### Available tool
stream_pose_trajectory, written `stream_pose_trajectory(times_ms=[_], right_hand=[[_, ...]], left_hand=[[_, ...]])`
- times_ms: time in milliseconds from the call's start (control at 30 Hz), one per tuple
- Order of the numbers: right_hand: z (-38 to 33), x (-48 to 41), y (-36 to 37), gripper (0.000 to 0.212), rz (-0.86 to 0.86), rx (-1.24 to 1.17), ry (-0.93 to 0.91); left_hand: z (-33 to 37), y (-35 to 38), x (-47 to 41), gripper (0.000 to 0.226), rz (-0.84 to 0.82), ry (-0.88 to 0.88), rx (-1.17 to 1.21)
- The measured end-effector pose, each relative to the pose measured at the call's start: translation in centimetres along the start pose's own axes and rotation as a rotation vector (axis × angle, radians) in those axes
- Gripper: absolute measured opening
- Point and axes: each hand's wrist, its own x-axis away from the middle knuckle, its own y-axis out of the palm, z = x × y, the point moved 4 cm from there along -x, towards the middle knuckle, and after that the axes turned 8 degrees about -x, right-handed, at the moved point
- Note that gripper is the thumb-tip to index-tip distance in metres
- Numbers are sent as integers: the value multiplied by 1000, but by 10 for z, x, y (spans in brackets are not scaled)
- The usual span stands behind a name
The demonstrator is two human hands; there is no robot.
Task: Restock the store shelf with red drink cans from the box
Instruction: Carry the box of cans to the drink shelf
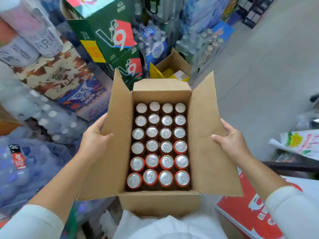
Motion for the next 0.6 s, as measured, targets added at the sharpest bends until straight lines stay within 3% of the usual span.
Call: stream_pose_trajectory(times_ms=[267,600], right_hand=[[20,-84,-167,70,161,-70,51],[-8,-191,-358,65,382,-135,79]], left_hand=[[148,135,-79,83,-149,66,-24],[363,308,-186,79,-334,190,-62]])
